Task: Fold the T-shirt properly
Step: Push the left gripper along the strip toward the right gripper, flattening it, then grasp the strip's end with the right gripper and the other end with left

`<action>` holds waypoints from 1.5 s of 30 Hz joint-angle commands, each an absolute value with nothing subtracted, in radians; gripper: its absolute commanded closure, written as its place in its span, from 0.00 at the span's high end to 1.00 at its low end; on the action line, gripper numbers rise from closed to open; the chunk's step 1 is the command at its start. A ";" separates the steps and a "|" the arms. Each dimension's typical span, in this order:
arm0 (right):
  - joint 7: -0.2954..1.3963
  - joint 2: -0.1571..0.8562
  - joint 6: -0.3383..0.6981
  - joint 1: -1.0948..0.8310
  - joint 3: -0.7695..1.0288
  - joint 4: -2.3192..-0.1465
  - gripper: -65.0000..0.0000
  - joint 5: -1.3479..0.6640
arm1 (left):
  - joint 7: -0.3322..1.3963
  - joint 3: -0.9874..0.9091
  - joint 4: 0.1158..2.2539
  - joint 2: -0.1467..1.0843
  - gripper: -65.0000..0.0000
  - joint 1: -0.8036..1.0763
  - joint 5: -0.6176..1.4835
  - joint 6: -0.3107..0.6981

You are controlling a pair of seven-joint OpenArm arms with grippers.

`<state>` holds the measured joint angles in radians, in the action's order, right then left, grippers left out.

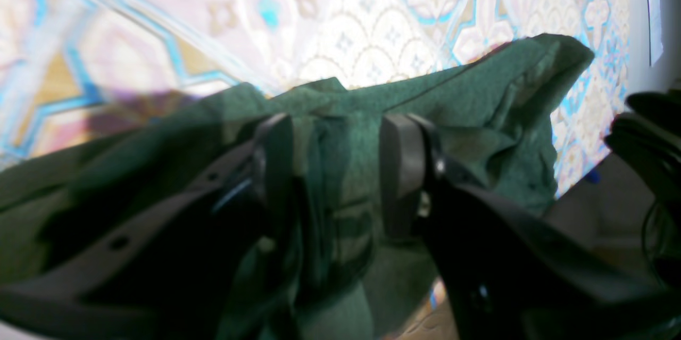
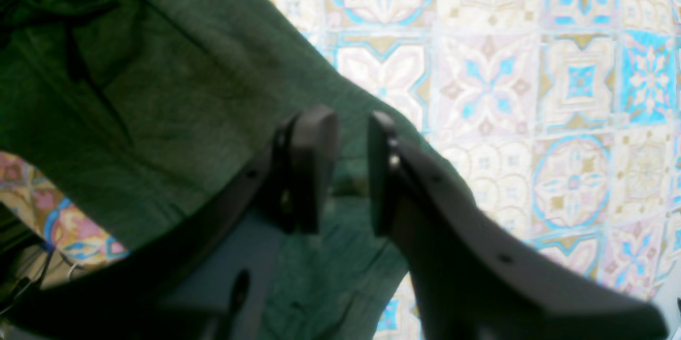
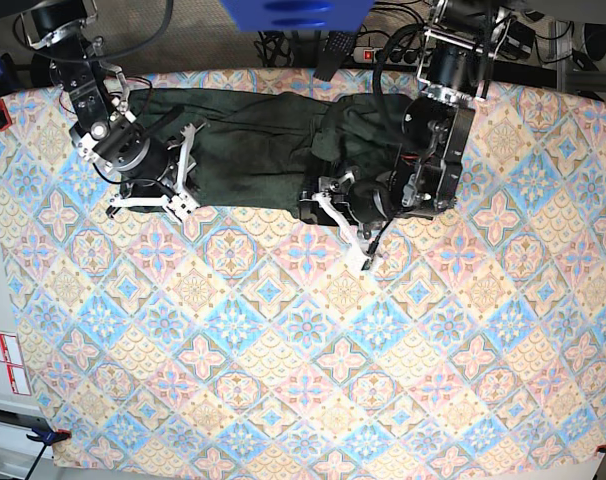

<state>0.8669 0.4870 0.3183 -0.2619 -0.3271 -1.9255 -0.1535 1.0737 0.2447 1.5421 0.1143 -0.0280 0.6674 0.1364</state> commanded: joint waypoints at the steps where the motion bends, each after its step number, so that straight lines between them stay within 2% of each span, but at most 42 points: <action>1: 0.851 0.499 0.317 -0.254 -0.320 -1.945 0.21 -0.153 | 1.086 0.242 1.596 0.127 0.39 -0.016 0.690 0.143; 8: 0.848 0.499 0.317 -0.262 -0.320 -1.945 0.22 -0.153 | 1.096 0.240 1.756 0.251 0.39 0.137 0.737 0.143; 12: 0.849 0.499 0.317 -0.259 -0.320 -1.945 0.22 -0.153 | 1.096 0.174 1.817 0.288 0.39 0.213 0.734 0.143; 14: 0.849 0.499 0.317 -0.257 -0.320 -1.945 0.22 -0.153 | 1.096 0.136 1.837 0.302 0.35 0.240 0.734 0.143; 18: 0.849 0.499 0.317 -0.257 -0.320 -1.943 0.22 -0.153 | 1.096 0.099 1.822 0.302 0.22 0.251 0.730 0.143; 24: 0.849 0.499 0.317 -0.257 -0.320 -1.943 0.22 -0.153 | 1.089 0.102 1.732 0.292 0.22 0.245 0.730 0.143; 31: 0.849 0.499 0.317 -0.257 -0.320 -1.943 0.22 -0.153 | 1.049 0.171 1.620 0.206 0.22 0.208 0.728 0.143; 35: 0.849 0.499 0.317 -0.257 -0.318 -1.943 0.22 -0.153 | 1.046 0.285 1.615 0.166 0.22 0.182 0.731 0.143; 39: 0.851 0.499 0.317 -0.259 -0.298 -1.943 0.22 -0.153 | 1.053 0.306 1.613 0.127 0.22 0.180 0.730 0.143; 43: 0.851 0.499 0.317 -0.265 -0.248 -1.942 0.22 -0.154 | 1.053 0.302 1.632 0.130 0.22 0.188 0.737 0.143; 45: 0.852 0.499 0.317 -0.282 -0.216 -1.937 0.22 -0.156 | 1.053 0.300 1.673 0.170 0.22 0.191 0.740 0.143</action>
<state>0.8635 0.4873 0.3176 -0.2832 -0.2230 -1.9251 -0.1566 1.0657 0.3031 1.6489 0.1654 0.2024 0.7219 0.1356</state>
